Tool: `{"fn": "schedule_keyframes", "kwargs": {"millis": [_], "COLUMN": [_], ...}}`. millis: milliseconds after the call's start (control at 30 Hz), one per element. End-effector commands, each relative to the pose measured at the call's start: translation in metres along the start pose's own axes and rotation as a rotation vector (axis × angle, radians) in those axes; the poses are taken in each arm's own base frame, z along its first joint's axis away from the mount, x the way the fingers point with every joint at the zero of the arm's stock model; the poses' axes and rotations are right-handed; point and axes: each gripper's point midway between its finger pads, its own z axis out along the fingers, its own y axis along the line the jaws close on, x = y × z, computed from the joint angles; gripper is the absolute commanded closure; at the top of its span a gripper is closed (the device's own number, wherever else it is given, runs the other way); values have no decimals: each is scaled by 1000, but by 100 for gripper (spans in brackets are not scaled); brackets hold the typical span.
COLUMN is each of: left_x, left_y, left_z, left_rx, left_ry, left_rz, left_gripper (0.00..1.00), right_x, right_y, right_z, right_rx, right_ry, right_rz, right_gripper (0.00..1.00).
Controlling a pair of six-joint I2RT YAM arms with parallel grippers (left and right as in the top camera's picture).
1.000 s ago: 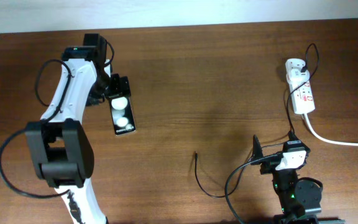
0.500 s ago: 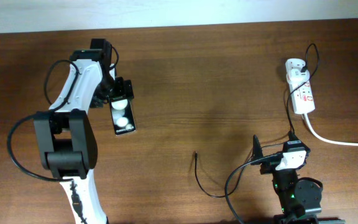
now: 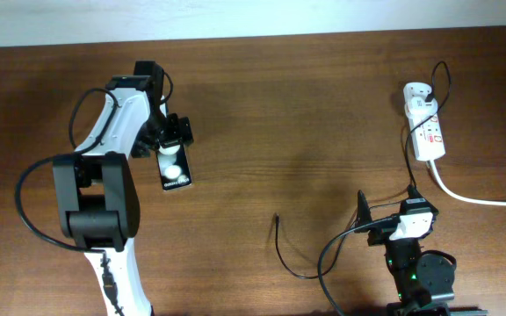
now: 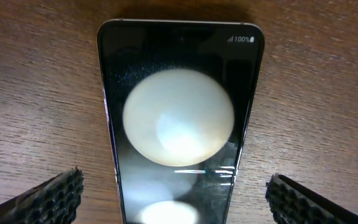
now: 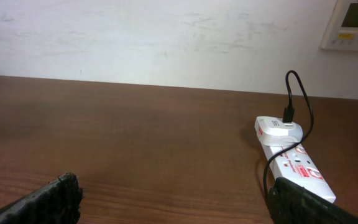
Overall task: Plug charger to phone and switch on socket
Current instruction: 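Reach the left gripper down over the black phone, then close the left gripper on the phone's long edges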
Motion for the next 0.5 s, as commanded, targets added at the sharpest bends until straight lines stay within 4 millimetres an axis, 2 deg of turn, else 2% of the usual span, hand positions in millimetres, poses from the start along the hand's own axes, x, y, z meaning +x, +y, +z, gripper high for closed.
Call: {"fn": "schedule_keyframes", "kwargs": {"millis": [0,233,467], "left_x": [11,14,19], "left_y": [4,5,4], "left_z": [16,21,34], "left_rx": [-16,-17,1], "left_ry": [38,45,46], "left_rz": [-30,-30,-45], "left_gripper": [1,1,1], "right_x": [2,2,2], "right_y": [4,4,4], "right_z": [0,0,0], "right_rx": [-16,-16,-16], "right_ry": [3,3,3], "right_rz": [3,3,3], "right_gripper": [1,1,1]}}
